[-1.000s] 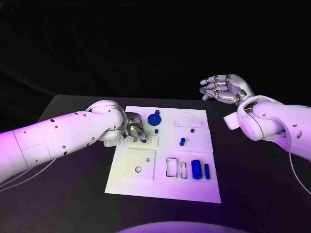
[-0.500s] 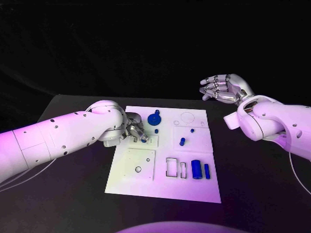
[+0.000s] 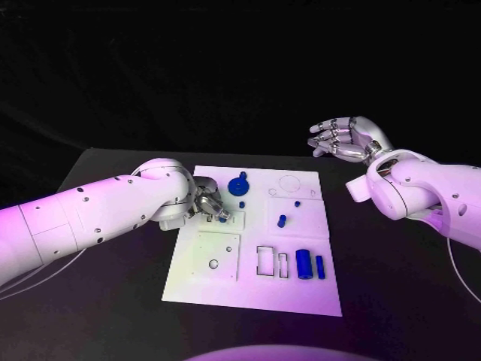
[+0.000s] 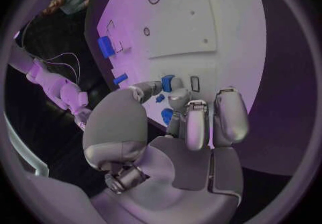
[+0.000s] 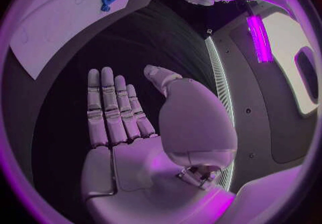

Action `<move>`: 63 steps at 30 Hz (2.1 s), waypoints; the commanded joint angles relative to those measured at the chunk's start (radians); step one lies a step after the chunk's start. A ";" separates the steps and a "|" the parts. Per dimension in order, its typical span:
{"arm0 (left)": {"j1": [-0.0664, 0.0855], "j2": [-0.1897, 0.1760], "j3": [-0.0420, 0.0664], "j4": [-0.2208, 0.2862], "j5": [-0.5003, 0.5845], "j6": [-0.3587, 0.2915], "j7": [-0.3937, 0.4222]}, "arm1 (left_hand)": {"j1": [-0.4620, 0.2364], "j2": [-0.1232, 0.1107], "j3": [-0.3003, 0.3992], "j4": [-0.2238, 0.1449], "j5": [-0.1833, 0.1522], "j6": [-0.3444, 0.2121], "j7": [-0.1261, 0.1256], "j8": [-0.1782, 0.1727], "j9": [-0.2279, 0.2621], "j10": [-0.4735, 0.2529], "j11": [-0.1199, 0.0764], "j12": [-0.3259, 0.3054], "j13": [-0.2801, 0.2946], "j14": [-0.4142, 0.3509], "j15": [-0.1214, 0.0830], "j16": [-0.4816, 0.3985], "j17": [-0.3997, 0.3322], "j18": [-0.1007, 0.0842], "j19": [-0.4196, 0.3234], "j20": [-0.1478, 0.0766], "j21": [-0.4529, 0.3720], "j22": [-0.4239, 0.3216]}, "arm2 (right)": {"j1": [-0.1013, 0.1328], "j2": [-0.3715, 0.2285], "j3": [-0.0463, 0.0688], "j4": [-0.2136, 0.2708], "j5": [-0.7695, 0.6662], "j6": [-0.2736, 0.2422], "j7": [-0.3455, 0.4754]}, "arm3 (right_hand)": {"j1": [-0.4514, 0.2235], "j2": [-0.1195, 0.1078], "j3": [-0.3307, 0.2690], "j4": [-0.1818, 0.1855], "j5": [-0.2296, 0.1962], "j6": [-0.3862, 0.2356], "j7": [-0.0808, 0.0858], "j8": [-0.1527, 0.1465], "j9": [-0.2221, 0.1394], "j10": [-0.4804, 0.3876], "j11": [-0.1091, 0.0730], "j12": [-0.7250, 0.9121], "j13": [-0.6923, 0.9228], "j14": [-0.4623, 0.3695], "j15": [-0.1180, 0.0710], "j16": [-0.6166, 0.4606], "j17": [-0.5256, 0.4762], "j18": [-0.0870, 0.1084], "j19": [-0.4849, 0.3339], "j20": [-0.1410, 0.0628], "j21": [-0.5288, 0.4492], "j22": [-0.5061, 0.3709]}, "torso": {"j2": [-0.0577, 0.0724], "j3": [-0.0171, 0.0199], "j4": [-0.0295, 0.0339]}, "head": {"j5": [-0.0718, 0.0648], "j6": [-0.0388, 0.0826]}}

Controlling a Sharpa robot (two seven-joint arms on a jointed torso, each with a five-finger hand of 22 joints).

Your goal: Assemble the parts on the task board

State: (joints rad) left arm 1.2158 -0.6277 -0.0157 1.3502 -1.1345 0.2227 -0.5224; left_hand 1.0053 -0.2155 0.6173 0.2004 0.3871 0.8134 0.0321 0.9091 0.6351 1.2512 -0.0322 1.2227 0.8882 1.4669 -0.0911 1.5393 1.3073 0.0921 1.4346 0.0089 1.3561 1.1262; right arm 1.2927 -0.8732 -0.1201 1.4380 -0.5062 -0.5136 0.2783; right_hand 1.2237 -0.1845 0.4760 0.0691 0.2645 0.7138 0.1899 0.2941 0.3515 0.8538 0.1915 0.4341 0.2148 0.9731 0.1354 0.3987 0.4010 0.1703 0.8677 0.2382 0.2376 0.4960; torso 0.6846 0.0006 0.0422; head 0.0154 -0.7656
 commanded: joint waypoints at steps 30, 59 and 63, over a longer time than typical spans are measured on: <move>-0.001 -0.055 0.047 0.057 0.043 -0.052 0.008 | -0.041 -0.004 -0.181 0.092 -0.028 0.004 0.006 -0.016 0.006 0.002 -0.001 0.003 0.001 0.084 -0.004 0.001 0.184 -0.009 0.005 -0.007 -0.004 0.005 | -0.005 0.001 0.000 -0.012 -0.003 0.012 0.018 | -0.004 0.004 -0.032 -0.009 -0.001 -0.026 0.081 0.012 -0.012 -0.038 0.013 0.010 -0.041 -0.043 0.015 -0.038 -0.026 0.007 -0.015 0.016 -0.044 -0.041 | 0.000 0.0010 0.0016 | 0.003 0.027; 0.063 0.014 0.079 -0.172 -0.013 -0.002 0.020 | 0.043 0.013 -0.225 0.093 -0.027 -0.049 0.051 -0.139 -0.065 -0.061 0.039 -0.041 -0.075 0.083 0.030 0.000 0.182 -0.008 -0.001 0.019 -0.009 -0.001 | -0.005 0.002 0.000 -0.011 -0.003 0.016 0.016 | -0.003 0.008 -0.032 -0.010 0.003 -0.026 0.082 0.014 -0.013 -0.039 0.013 0.012 -0.045 -0.044 0.015 -0.041 -0.028 0.008 -0.015 0.017 -0.047 -0.044 | 0.002 -0.0013 0.0015 | 0.011 0.022; 0.063 0.034 0.070 -0.202 -0.018 0.026 0.018 | 0.043 0.013 -0.225 0.092 -0.027 -0.049 0.051 -0.139 -0.065 -0.061 0.039 -0.041 -0.075 0.083 0.030 0.000 0.183 -0.008 -0.001 0.019 -0.009 -0.001 | -0.005 0.003 0.000 -0.011 -0.003 0.016 0.016 | -0.003 0.008 -0.032 -0.010 0.003 -0.026 0.082 0.014 -0.013 -0.039 0.013 0.012 -0.045 -0.044 0.015 -0.041 -0.028 0.008 -0.015 0.017 -0.047 -0.044 | 0.003 -0.0020 0.0006 | 0.012 0.020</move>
State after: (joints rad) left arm 1.2774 -0.5991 0.0546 1.1538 -1.1330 0.2026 -0.5128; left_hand 1.0586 -0.2056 0.3985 0.2924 0.3623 0.7634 0.0786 0.7740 0.5715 1.1968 0.0039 1.1848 0.8131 1.4649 -0.0673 1.5393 1.3073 0.0920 1.4339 0.0192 1.3518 1.1253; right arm 1.2881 -0.8715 -0.1201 1.4259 -0.5062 -0.5116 0.2843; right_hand 1.2200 -0.1883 0.4484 0.0581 0.2632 0.6920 0.1868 0.3015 0.3399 0.8200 0.2037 0.4418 0.1718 0.9341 0.1499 0.3638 0.3746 0.1701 0.8532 0.2525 0.1953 0.4535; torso 0.6874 -0.0008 0.0429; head 0.0266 -0.7437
